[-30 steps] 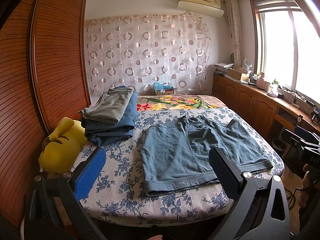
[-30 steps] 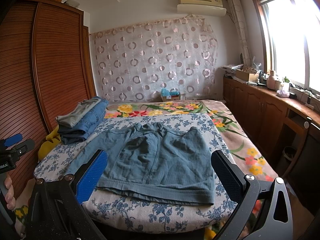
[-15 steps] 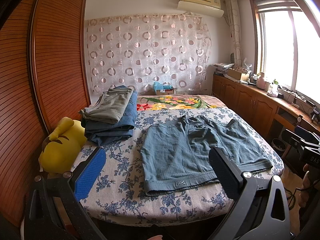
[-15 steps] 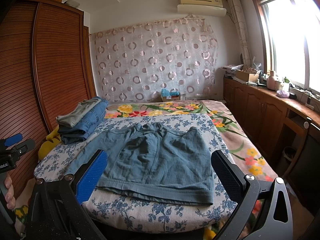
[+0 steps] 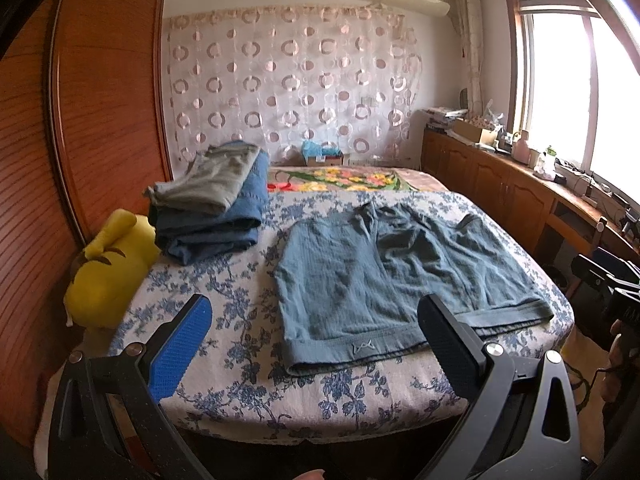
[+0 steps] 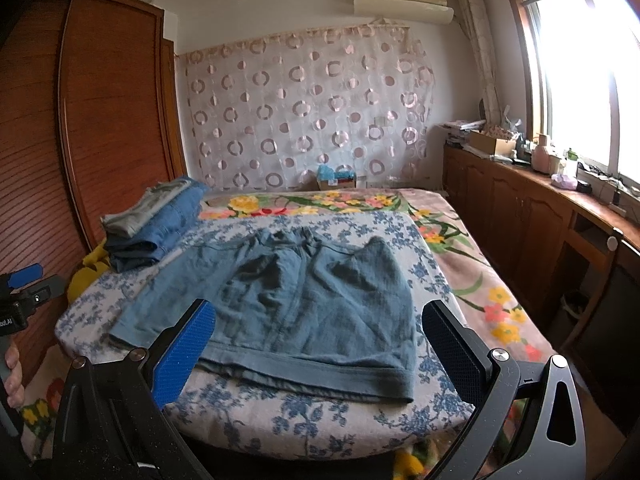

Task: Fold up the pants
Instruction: 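Lower the left tool to the shorts' hem and close on it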

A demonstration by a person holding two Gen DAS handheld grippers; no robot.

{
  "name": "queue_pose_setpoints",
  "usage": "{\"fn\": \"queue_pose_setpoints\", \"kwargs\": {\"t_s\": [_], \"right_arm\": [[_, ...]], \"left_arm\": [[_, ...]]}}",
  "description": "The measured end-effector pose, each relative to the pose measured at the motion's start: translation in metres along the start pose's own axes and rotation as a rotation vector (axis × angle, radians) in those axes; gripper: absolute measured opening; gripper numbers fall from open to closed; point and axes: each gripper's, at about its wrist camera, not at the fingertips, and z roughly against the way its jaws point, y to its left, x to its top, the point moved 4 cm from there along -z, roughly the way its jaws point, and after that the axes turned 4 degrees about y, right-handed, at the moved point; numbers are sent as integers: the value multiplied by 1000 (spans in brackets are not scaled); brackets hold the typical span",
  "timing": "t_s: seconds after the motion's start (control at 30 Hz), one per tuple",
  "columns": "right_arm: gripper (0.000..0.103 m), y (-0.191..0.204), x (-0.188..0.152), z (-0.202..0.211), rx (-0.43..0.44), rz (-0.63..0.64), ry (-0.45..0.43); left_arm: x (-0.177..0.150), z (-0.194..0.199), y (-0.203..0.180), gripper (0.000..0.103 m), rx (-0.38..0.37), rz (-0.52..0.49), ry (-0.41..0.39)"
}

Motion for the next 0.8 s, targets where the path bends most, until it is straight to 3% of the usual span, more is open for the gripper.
{"fn": "queue_pose_setpoints", "kwargs": {"t_s": [0.3,0.53,0.7,0.8], "right_arm": [[101,-22,-12,-20,-31,11,82],[84,-42,-22,-33,-44,1,171],[77,-49,-27,-39,-42,-24,216],[69,-48,-28,-38,-28,-37,238]], "left_arm": [[-18,-36,6,103,-41,16,73],[-31,-59,20,102,-76,44,131],[-39,-71,29,91,-86,65,166],[-45,-79,34,77,-89,72,193]]}}
